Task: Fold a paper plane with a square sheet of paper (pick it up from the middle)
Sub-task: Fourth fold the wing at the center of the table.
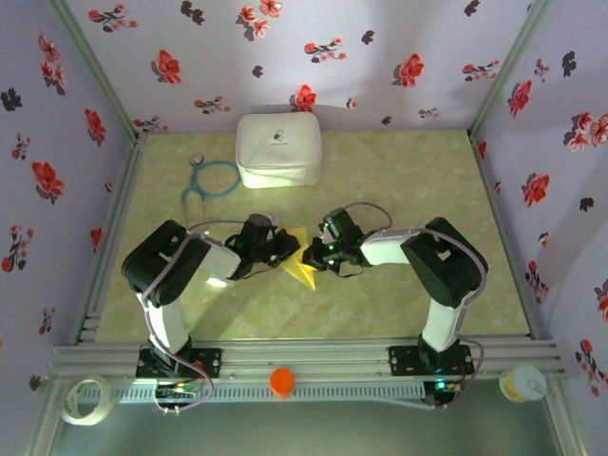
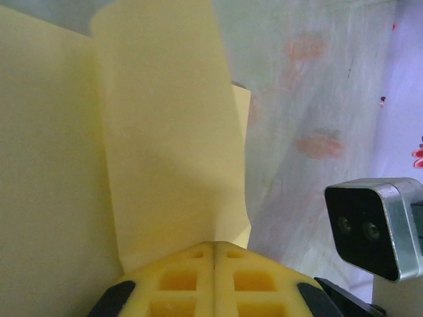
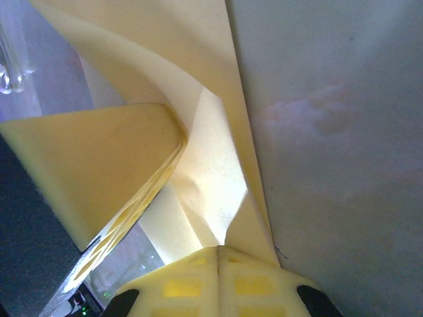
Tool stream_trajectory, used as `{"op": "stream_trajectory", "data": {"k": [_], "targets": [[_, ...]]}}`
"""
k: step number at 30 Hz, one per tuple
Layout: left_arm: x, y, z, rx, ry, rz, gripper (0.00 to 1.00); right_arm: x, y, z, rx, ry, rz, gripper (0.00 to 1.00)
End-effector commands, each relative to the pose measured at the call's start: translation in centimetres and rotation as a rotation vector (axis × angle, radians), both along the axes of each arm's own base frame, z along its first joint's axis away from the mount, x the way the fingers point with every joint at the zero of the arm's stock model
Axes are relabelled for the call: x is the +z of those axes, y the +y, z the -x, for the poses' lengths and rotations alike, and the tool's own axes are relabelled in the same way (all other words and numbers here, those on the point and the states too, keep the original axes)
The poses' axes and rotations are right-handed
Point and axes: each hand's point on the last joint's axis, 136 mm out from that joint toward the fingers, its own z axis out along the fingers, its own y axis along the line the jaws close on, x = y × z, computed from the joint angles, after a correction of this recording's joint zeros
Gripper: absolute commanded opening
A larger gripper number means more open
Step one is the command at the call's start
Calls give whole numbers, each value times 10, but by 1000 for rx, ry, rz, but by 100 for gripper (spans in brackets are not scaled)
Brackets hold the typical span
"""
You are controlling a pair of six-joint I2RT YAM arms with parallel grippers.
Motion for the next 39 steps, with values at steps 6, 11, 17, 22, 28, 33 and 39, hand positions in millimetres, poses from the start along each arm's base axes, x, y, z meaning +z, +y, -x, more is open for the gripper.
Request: {"op": "stream_trajectory", "data": {"k": [6,11,17,22,28,33,39], "targets": [[7,8,7,-52,3,-52,6,-32,-30,28,84,47,156,2],[13,7,19,-81,42,-54,0,-24,-34,28,185,27,179,1],[8,-1,35,-151,99,-72,0,-24,-35,27,178,28,168,1],[-2,-2,38,-178,139,-115,0,-26,-36,26,154,33,161,1],[-18,16,32,-129,196,-221,0,-30,-40,31,145,44,170,1],[-22,31,18,-104,186,-260,0,-33,-43,34,142,50,172,1],[-23,49,-3,-55,185,-260,0,-33,-44,36,135,50,166,0]]}}
